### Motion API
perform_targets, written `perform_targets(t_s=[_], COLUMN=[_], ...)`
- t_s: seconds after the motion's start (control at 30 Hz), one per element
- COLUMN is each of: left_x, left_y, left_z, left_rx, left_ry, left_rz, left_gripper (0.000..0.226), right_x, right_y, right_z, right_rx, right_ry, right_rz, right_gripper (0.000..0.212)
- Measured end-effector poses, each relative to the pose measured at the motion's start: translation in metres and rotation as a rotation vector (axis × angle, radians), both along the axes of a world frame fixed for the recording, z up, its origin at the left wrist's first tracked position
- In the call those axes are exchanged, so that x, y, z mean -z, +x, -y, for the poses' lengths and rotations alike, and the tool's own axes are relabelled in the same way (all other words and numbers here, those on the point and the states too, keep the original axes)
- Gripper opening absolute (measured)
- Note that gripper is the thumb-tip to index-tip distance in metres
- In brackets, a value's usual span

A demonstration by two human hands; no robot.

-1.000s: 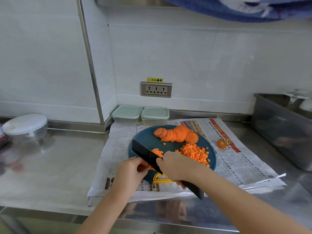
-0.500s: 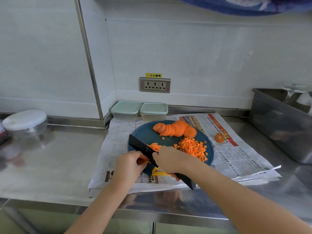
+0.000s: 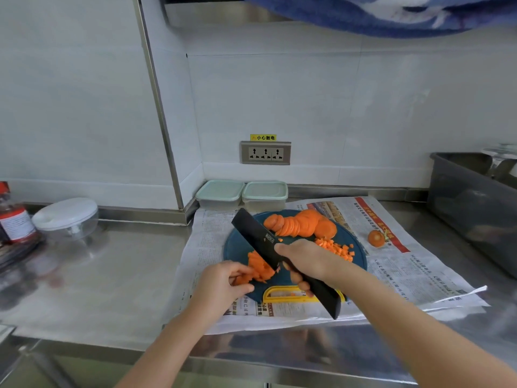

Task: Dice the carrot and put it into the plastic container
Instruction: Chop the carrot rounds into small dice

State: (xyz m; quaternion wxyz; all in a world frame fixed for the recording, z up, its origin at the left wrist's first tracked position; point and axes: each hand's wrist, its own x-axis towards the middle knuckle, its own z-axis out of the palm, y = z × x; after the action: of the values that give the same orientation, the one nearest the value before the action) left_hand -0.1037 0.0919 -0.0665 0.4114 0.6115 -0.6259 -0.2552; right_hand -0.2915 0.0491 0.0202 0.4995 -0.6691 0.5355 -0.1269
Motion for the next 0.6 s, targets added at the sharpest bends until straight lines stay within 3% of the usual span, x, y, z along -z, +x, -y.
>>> perform_targets(t_s=[0.37, 0.6], left_x=[-0.016, -0.006], left_y=[0.009, -0.002], left_z=[0.026, 0.056], left_rx=[-0.138, -0.226], left_ry=[-0.169, -0.156], left_rz=[-0.014, 0.105], left_gripper=[0.013, 0.014], right_x=[0.012, 0.025], right_y=[-0.023, -0.024], right_z=[0.013, 0.014], right_rx=[0.119, 0.077], right_ry=[-0.069, -0.204], right_rz=[-0.008, -0.217], right_gripper=[0.041, 0.039])
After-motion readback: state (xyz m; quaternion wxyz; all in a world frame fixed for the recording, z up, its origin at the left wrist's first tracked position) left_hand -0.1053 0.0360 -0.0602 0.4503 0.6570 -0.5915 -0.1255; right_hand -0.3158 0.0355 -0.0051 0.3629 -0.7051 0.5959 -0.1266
